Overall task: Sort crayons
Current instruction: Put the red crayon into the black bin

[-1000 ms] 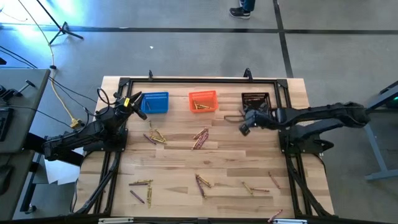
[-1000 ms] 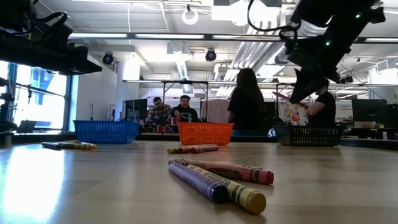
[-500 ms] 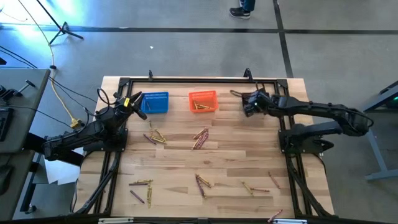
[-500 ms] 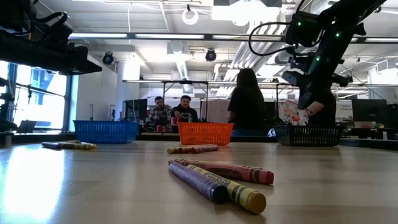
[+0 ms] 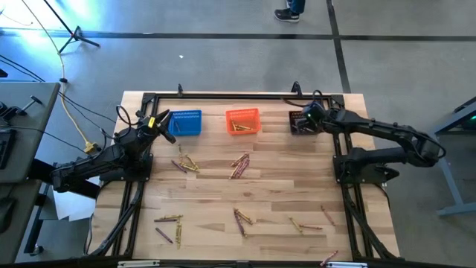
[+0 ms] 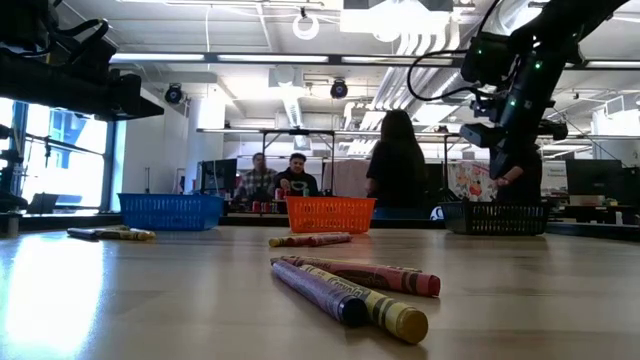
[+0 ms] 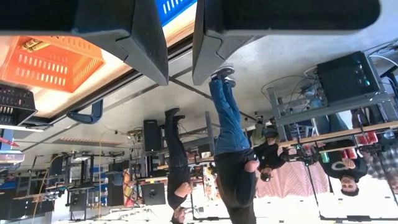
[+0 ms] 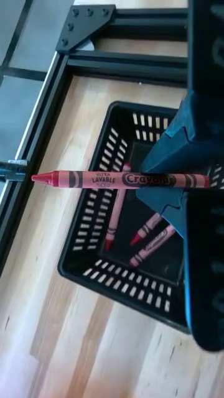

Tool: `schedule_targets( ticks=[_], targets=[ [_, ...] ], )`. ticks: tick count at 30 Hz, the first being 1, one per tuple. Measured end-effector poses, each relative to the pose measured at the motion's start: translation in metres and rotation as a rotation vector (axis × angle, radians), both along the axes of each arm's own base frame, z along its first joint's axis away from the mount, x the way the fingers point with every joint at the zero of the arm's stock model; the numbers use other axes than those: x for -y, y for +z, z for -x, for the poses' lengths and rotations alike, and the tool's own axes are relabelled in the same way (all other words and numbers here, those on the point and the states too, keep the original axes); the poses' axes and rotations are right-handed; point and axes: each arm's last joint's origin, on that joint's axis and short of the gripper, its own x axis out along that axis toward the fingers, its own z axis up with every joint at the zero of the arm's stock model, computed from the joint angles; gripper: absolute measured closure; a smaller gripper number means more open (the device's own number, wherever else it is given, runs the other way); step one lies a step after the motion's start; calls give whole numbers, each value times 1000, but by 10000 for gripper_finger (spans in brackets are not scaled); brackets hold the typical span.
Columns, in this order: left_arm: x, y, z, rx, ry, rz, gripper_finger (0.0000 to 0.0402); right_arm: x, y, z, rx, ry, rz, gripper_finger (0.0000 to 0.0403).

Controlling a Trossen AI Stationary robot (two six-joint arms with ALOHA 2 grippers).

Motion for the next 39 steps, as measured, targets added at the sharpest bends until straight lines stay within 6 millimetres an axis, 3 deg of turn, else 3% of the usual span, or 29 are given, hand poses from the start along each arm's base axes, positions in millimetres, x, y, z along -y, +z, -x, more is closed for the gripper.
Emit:
schedule_targets(
  ticks=[11,15,22,33,39],
  targets=[
    [0,0,0,0,0,0,342,3,0,3,6,-67,19,294],
    [0,0,0,0,0,0,342,1,-1,1,108,-87,-68,290],
    [0,0,0,0,0,0,342,-17,-3,-12,256,28,-296,291],
    [0,0,0,0,0,0,342,-89,1,-45,367,343,-504,291],
    [0,0,0,0,0,0,342,-143,2,-46,369,447,-625,291]
  ],
)
